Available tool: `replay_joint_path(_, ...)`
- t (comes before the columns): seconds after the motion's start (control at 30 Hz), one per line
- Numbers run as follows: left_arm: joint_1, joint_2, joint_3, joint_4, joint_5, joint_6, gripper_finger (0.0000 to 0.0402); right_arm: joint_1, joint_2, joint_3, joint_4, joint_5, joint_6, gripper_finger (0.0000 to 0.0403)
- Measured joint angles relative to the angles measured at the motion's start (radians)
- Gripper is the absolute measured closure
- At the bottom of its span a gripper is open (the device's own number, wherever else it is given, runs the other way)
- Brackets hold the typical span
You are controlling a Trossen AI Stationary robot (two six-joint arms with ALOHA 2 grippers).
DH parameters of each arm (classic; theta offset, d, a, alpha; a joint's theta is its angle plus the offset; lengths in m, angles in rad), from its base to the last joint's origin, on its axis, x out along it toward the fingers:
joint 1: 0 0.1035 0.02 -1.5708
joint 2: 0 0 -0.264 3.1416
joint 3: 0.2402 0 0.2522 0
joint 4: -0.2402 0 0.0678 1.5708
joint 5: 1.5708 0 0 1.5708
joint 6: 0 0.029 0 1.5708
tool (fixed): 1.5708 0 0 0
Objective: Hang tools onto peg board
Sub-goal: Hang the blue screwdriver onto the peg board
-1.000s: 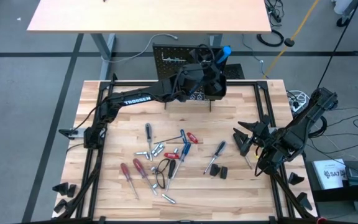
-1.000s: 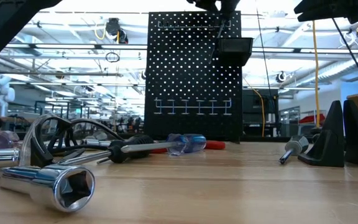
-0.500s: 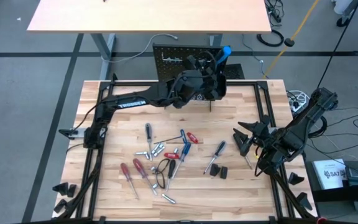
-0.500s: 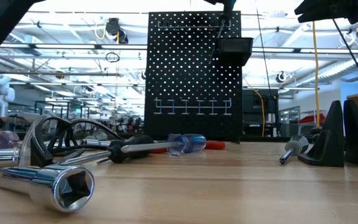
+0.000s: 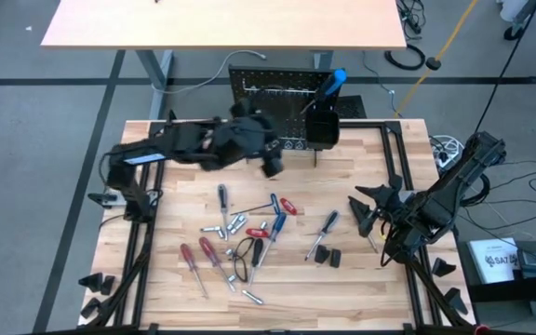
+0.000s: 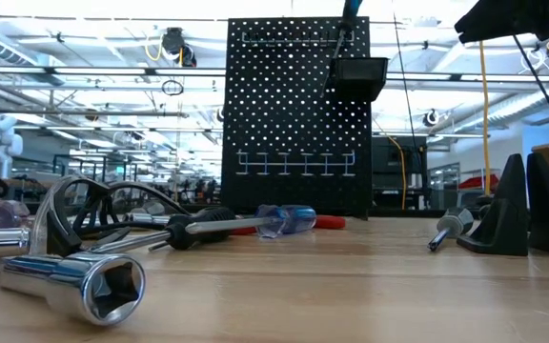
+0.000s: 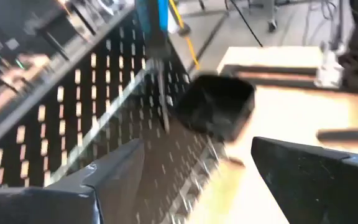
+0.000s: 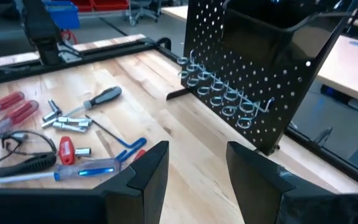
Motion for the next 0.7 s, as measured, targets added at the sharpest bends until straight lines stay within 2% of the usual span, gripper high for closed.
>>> replay_joint_path(0.07,-0.034,-0.046,-0.041,-0.065,-0.015,-0.064,0.0095,0.000,0.000,0.000,0.000,0.000,0.000,0.0248)
replay_joint_path(0.17,-0.101,-0.119,-0.145,-0.114,-0.099,-0.157,0.0096,0.000,0.000,0.000,0.001,-0.004,0.000,0.0248)
replay_joint_path(0.27,-0.180,-0.209,-0.307,-0.107,-0.206,-0.257,0.0096,0.001,0.000,0.000,0.008,-0.009,-0.001,0.0248)
replay_joint_path(0.37,-0.264,-0.302,-0.520,-0.067,-0.312,-0.385,0.0096,0.001,0.000,0.000,0.015,-0.038,-0.001,0.0248)
replay_joint_path(0.47,-0.341,-0.383,-0.752,-0.003,-0.350,-0.528,0.0096,0.001,0.000,0.000,0.046,-0.055,-0.001,0.0248)
replay_joint_path(0.57,-0.398,-0.454,-0.967,0.135,-0.354,-0.632,0.0096,-0.003,0.000,0.000,0.107,-0.053,-0.002,0.0248)
replay_joint_path(0.7,-0.450,-0.532,-1.208,0.371,-0.322,-0.664,0.0096,-0.027,0.000,0.000,0.266,-0.052,-0.076,0.0248)
